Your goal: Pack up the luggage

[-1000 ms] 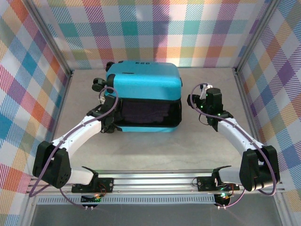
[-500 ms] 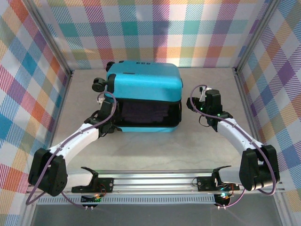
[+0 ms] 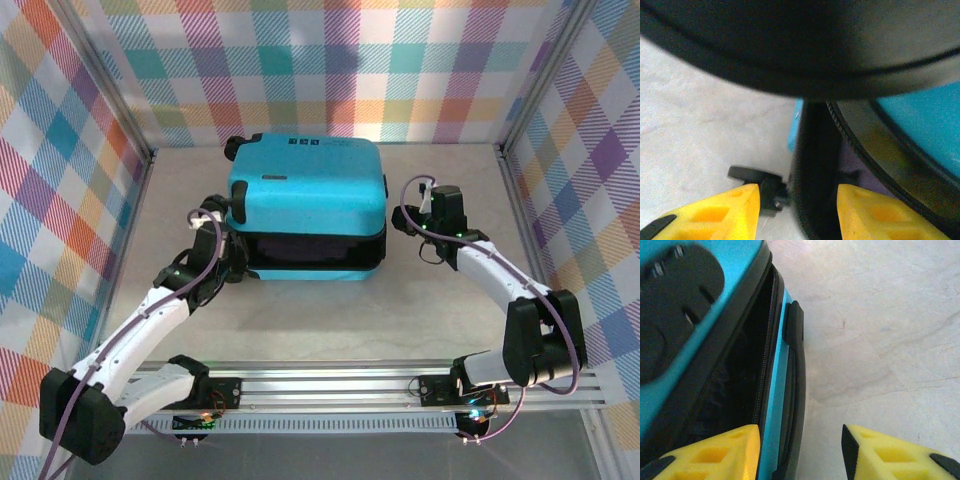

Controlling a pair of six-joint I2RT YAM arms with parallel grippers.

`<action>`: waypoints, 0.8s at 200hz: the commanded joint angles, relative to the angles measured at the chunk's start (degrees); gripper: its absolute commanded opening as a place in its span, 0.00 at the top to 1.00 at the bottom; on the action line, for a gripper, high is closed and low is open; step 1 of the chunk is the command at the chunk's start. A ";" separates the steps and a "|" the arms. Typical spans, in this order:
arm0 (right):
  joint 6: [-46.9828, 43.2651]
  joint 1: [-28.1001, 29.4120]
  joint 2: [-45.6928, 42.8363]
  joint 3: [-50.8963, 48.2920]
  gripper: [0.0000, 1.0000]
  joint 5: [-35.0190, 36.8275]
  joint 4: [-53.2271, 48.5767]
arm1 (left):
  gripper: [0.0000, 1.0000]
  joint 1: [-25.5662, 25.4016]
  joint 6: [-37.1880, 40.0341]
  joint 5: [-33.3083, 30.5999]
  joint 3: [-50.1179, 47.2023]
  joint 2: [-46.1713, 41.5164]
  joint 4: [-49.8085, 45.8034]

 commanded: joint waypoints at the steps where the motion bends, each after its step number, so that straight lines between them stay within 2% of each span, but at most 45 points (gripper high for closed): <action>1: 0.83 -0.23 1.33 2.07 0.50 1.16 -1.64 | 0.55 -0.11 -1.84 -0.05 0.18 -4.50 -3.65; 22: 0.67 -0.31 2.30 3.57 0.49 1.92 -3.31 | 0.54 -0.20 -2.22 0.15 0.27 -7.73 -7.06; 34: 0.70 -0.40 2.78 4.39 0.48 2.09 -4.09 | 0.51 -0.20 -2.27 -0.19 0.28 -8.95 -8.60; 75: 0.85 -1.18 5.09 6.81 0.41 1.59 -5.36 | 0.48 -0.20 -3.90 -0.96 0.27 -8.25 -9.78; 107: 0.76 -2.54 7.76 11.66 0.39 -0.62 -7.12 | 0.49 -0.35 -8.53 2.41 -2.89 -5.49 -5.07; 120: 0.75 -3.31 8.76 14.08 0.33 -1.59 -8.30 | 0.49 -1.08 -10.95 4.46 -6.79 -7.05 -0.21; 141: 0.19 -4.58 11.90 20.15 0.33 -4.13 -11.67 | 0.49 -2.99 -14.66 3.35 -11.35 -10.27 2.20; 160: -0.75 -4.94 15.07 25.45 0.32 -5.09 -13.22 | 0.49 -5.22 -14.63 2.10 -12.61 -13.27 1.13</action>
